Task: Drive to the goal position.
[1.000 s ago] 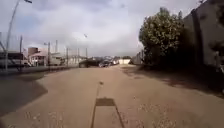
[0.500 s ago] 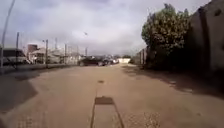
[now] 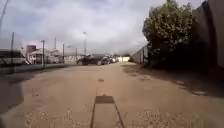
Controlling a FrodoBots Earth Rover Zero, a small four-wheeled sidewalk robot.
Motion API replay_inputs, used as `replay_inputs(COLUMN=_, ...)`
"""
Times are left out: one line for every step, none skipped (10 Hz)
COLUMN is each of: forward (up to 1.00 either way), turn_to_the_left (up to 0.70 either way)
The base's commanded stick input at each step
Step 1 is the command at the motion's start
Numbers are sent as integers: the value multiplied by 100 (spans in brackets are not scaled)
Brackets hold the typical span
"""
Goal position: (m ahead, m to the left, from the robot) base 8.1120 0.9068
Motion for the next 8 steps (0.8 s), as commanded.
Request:
replay_inputs(forward=70, turn_to_the_left=0)
replay_inputs(forward=70, turn_to_the_left=0)
replay_inputs(forward=70, turn_to_the_left=0)
replay_inputs(forward=70, turn_to_the_left=0)
replay_inputs(forward=70, turn_to_the_left=0)
replay_inputs(forward=70, turn_to_the_left=0)
replay_inputs(forward=70, turn_to_the_left=0)
replay_inputs(forward=70, turn_to_the_left=0)
